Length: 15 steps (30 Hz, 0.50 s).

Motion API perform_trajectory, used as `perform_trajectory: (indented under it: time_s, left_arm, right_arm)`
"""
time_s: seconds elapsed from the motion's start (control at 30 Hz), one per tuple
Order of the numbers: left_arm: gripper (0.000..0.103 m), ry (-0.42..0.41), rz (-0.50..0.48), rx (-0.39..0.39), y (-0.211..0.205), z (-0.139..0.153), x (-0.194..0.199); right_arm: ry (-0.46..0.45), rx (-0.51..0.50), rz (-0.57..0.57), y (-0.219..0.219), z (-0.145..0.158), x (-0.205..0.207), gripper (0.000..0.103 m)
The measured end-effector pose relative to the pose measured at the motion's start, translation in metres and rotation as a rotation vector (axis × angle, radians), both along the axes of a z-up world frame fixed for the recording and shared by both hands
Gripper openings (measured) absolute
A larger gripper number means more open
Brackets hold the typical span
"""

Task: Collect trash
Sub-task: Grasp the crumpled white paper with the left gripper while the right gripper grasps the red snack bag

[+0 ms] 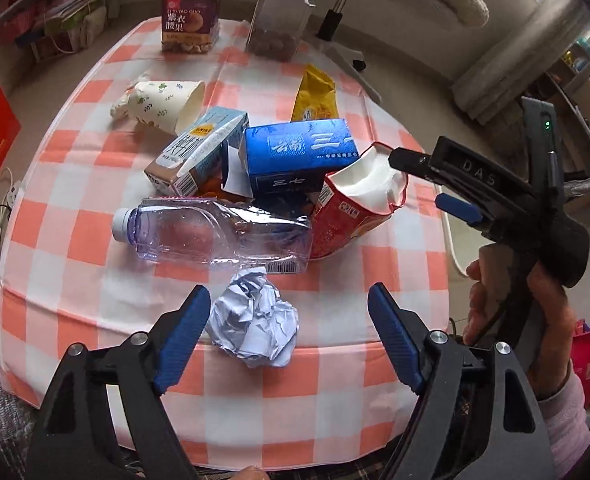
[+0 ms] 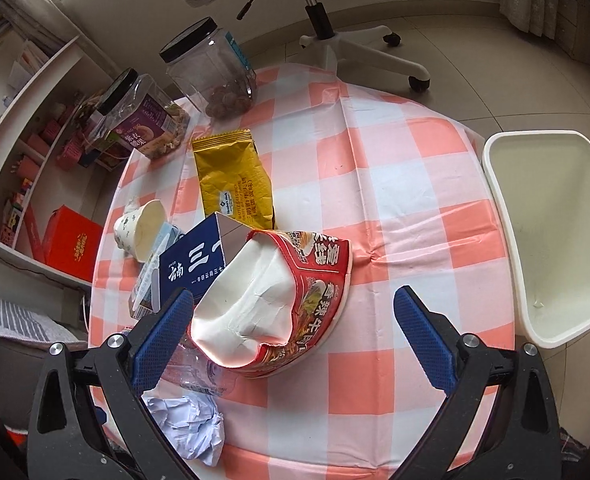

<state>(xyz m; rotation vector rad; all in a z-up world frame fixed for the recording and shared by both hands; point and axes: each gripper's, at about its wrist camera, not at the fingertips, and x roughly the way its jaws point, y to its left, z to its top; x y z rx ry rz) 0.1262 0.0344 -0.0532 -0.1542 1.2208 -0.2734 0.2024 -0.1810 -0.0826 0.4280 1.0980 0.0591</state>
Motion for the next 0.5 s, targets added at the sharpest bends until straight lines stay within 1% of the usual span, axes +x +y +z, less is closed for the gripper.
perform_trajectory:
  time_s: [0.07, 0.13, 0.2, 0.27, 0.3, 0.33, 0.4, 0.43, 0.47, 0.5]
  left_arm:
    - [0.08, 0.019, 0.009, 0.032, 0.003, -0.011, 0.0]
    - [0.08, 0.057, 0.056, 0.07, 0.009, -0.025, 0.003]
    - [0.08, 0.094, 0.093, 0.055, 0.016, -0.034, 0.005]
    - [0.08, 0.115, 0.106, 0.011, 0.019, -0.04, 0.006]
    - [0.08, 0.119, 0.106, 0.006, 0.018, -0.043, 0.006]
    - [0.08, 0.119, 0.105, 0.02, 0.016, -0.046, 0.006]
    - [0.079, 0.109, 0.117, 0.082, 0.011, -0.053, 0.004]
    - [0.076, 0.103, 0.12, 0.113, 0.008, -0.056, 0.002]
    - [0.063, 0.101, 0.117, 0.134, 0.007, -0.058, 0.001]
    - [0.05, 0.108, 0.11, 0.139, 0.005, -0.06, 0.0]
  right_arm:
    - [0.006, -0.003, -0.02, -0.006, -0.001, 0.0, 0.096]
    - [0.007, -0.018, -0.028, -0.008, -0.003, 0.0, 0.096]
    - [0.002, -0.036, -0.025, -0.008, -0.002, -0.001, 0.096]
    - [-0.004, -0.063, -0.009, -0.004, -0.001, -0.003, 0.096]
    - [-0.005, -0.077, 0.002, -0.001, -0.001, -0.004, 0.096]
    - [-0.004, -0.089, 0.012, 0.002, -0.001, -0.004, 0.096]
    - [0.001, -0.1, 0.026, 0.007, -0.002, -0.006, 0.096]
    - [0.004, -0.105, 0.03, 0.008, -0.003, -0.006, 0.096]
    - [0.007, -0.114, 0.035, 0.01, -0.003, -0.007, 0.096]
    - [0.01, -0.126, 0.041, 0.013, -0.004, -0.007, 0.096]
